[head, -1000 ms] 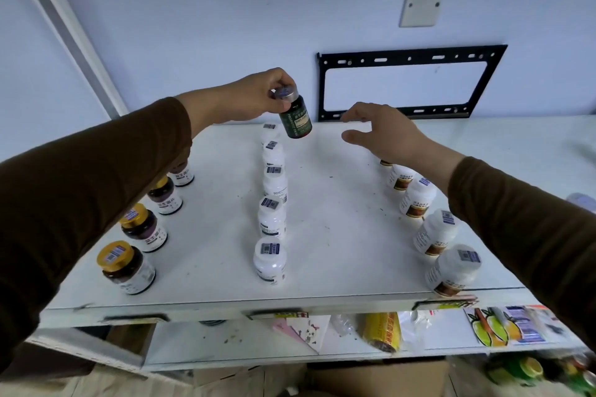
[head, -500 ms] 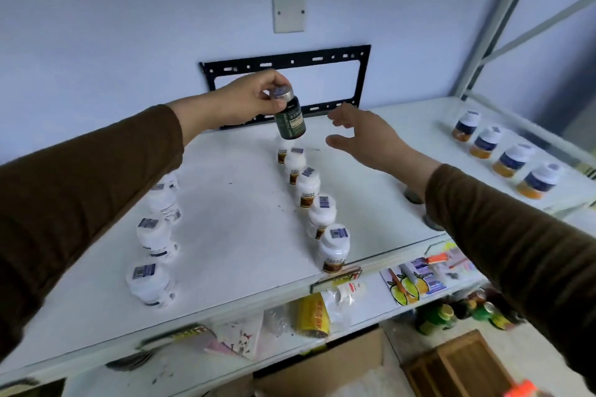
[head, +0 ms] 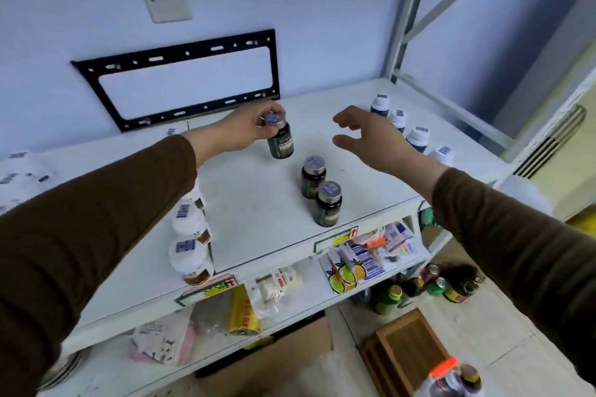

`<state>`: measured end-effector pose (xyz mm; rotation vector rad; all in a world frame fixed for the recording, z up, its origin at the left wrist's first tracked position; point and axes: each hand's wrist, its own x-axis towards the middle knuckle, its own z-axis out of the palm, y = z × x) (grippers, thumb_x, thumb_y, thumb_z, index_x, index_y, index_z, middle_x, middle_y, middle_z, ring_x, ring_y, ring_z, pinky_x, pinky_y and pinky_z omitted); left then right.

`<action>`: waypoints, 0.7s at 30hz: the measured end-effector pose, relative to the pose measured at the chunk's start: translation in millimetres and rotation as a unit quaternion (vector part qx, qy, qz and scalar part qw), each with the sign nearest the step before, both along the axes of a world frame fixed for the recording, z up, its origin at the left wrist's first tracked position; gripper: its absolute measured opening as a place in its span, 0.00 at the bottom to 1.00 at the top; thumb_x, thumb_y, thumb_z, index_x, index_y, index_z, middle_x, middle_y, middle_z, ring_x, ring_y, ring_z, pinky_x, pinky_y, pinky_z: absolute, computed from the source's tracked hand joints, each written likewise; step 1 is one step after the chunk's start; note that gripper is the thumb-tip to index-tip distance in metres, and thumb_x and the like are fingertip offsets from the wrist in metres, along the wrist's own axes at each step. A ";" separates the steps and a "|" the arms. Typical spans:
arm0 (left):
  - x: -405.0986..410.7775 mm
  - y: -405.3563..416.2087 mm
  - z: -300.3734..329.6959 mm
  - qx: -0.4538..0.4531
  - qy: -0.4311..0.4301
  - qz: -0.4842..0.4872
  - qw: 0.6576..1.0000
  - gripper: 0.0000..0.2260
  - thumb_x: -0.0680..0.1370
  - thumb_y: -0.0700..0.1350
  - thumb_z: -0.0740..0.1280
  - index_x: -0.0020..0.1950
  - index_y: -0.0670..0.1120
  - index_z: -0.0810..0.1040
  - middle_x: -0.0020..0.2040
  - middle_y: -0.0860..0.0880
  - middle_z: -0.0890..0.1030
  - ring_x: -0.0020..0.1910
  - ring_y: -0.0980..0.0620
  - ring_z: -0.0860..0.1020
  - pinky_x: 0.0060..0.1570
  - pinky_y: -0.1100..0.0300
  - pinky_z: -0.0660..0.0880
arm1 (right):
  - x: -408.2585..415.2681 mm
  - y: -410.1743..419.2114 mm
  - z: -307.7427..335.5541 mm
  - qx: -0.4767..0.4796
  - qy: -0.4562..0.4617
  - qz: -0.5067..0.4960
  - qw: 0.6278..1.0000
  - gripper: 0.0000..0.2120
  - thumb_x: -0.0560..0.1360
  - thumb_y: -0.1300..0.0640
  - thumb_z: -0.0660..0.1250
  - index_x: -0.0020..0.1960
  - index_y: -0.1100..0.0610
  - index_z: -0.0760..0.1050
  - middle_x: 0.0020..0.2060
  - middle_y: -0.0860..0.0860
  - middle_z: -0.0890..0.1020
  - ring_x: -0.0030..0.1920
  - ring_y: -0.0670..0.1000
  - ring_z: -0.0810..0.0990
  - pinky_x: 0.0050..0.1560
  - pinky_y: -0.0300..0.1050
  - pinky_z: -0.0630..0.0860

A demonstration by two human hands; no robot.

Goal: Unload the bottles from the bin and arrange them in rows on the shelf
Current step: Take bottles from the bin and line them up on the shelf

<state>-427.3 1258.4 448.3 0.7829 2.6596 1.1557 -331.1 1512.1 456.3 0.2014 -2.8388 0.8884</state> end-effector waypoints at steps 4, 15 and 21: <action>-11.1 18.7 -20.6 -0.035 -0.012 0.013 0.999 0.16 0.80 0.38 0.67 0.67 0.46 0.73 0.59 0.50 0.77 0.55 0.53 0.74 0.50 0.66 0.69 | -3.8 19.8 -11.7 -0.002 -0.011 -0.005 1.000 0.18 0.78 0.51 0.68 0.66 0.53 0.73 0.60 0.48 0.79 0.60 0.50 0.76 0.61 0.49 0.74; -37.2 37.8 -57.9 -0.061 -0.043 -0.014 0.997 0.18 0.78 0.34 0.65 0.66 0.47 0.74 0.59 0.49 0.77 0.57 0.52 0.75 0.58 0.61 0.69 | -6.5 34.9 -29.5 0.000 -0.023 -0.015 1.000 0.17 0.78 0.52 0.68 0.65 0.53 0.74 0.59 0.49 0.80 0.58 0.49 0.77 0.59 0.49 0.75; -42.0 39.5 -66.1 -0.058 -0.033 -0.010 0.998 0.18 0.77 0.36 0.67 0.65 0.50 0.75 0.60 0.51 0.78 0.59 0.50 0.77 0.60 0.57 0.70 | -0.6 34.7 -34.5 0.002 -0.028 -0.022 0.999 0.17 0.78 0.51 0.68 0.65 0.53 0.74 0.59 0.49 0.79 0.58 0.49 0.77 0.59 0.51 0.75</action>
